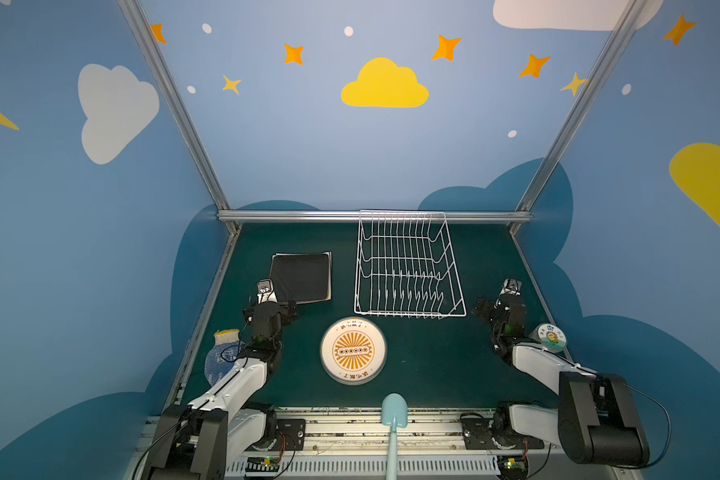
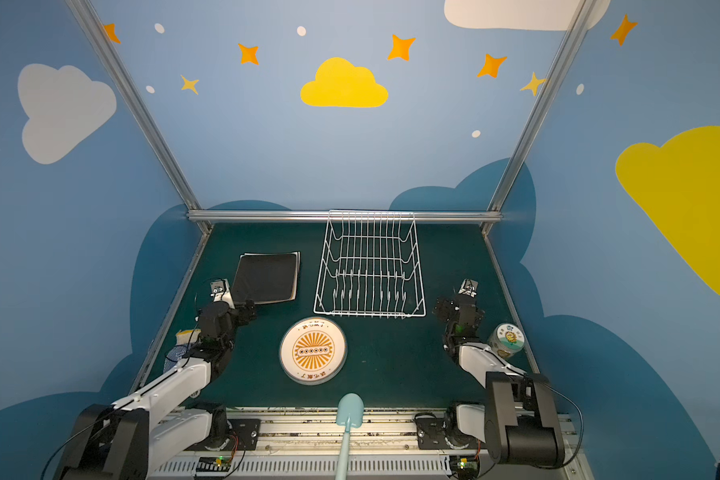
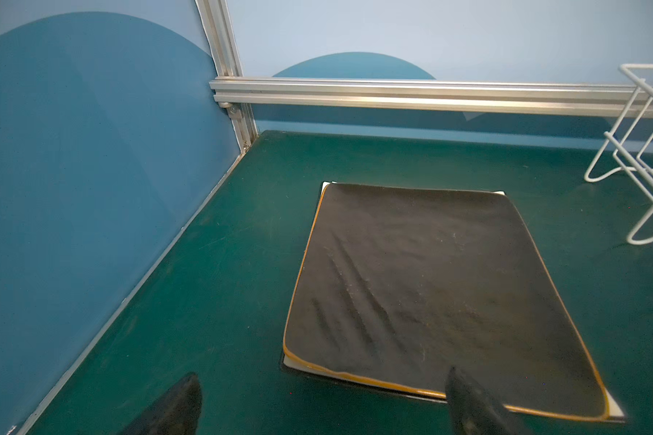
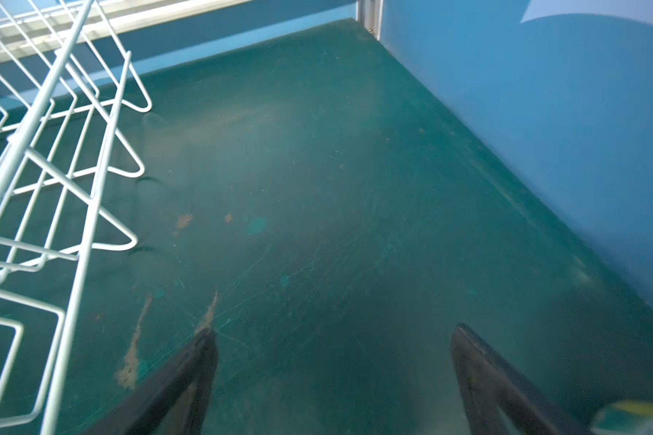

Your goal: Unload the plates from the dish rack

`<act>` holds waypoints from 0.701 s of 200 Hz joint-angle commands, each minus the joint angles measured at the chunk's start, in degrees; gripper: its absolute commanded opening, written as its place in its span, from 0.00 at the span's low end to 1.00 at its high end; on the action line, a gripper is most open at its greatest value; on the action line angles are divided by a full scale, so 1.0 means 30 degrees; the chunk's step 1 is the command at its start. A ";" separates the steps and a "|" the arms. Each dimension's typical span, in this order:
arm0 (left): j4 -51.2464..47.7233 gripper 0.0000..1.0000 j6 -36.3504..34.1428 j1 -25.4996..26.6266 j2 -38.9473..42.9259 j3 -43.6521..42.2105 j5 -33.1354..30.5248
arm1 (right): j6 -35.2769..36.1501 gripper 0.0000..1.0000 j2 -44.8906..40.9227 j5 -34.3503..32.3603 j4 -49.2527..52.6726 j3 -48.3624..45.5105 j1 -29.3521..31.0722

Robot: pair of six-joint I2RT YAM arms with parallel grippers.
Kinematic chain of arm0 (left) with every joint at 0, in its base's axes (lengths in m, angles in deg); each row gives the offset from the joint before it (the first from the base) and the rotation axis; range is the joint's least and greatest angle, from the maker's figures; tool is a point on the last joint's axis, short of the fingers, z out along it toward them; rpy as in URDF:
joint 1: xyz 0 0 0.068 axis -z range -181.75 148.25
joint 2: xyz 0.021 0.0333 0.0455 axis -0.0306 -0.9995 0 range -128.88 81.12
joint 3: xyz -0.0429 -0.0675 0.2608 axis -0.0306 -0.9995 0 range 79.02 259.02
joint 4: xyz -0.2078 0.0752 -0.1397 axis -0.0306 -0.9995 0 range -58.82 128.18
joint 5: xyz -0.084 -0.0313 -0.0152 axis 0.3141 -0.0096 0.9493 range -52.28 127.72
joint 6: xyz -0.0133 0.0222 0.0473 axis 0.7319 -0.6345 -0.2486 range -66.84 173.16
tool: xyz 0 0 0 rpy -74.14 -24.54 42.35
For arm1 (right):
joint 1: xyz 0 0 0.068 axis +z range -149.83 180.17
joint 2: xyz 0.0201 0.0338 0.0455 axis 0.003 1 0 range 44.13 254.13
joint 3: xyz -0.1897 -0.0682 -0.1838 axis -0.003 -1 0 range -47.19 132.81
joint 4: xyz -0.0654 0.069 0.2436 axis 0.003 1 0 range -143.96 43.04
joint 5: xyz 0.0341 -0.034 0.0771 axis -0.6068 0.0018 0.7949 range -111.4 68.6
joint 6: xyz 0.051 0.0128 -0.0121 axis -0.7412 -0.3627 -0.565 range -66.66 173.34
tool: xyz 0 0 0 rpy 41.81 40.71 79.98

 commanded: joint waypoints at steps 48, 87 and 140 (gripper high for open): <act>0.3967 1.00 0.0488 -0.0746 -0.2306 -0.0588 0.1563 | 0.1341 0.96 0.2188 0.2409 -0.0783 0.1753 -0.0128; 0.3707 1.00 -0.0532 -0.0927 -0.3789 0.0604 0.2222 | 0.1238 0.96 0.2813 0.2402 -0.1367 0.1648 -0.0060; 0.6077 1.00 -0.1388 -0.1552 -0.6451 0.0960 0.3847 | 0.1220 0.96 0.3179 0.1922 -0.0460 0.2326 0.0171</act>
